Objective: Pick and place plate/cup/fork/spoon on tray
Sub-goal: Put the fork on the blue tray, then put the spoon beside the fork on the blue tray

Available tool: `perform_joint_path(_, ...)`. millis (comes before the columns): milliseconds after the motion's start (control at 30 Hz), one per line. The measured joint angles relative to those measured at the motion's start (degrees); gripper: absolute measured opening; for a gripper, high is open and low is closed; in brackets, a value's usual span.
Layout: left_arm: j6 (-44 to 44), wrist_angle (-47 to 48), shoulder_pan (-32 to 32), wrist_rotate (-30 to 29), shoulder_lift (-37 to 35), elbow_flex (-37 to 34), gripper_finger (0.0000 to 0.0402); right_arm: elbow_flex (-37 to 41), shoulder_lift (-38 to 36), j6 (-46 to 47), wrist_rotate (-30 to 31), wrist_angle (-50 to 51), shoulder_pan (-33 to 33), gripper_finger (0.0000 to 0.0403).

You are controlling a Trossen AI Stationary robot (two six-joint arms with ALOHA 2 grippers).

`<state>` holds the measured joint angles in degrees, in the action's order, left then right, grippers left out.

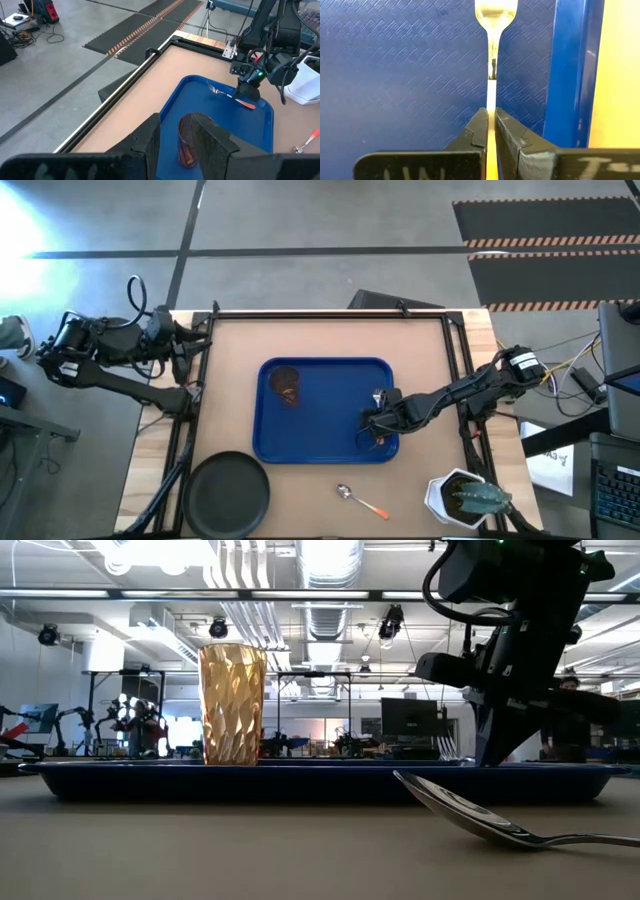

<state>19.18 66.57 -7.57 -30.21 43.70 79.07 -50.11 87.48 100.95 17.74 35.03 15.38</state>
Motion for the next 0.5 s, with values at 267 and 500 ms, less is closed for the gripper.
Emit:
perform_joint_path(267,0.0,0.0,0.0,0.0,0.0,0.0,0.0093,0.0,0.0,-0.5,-0.2,-0.2,0.0,0.0043)
perform_joint_path(500,0.0,0.0,0.0,0.0,0.0,0.0,0.0093,0.0,0.0,-1.0,-0.2,-0.4,0.0,0.0061)
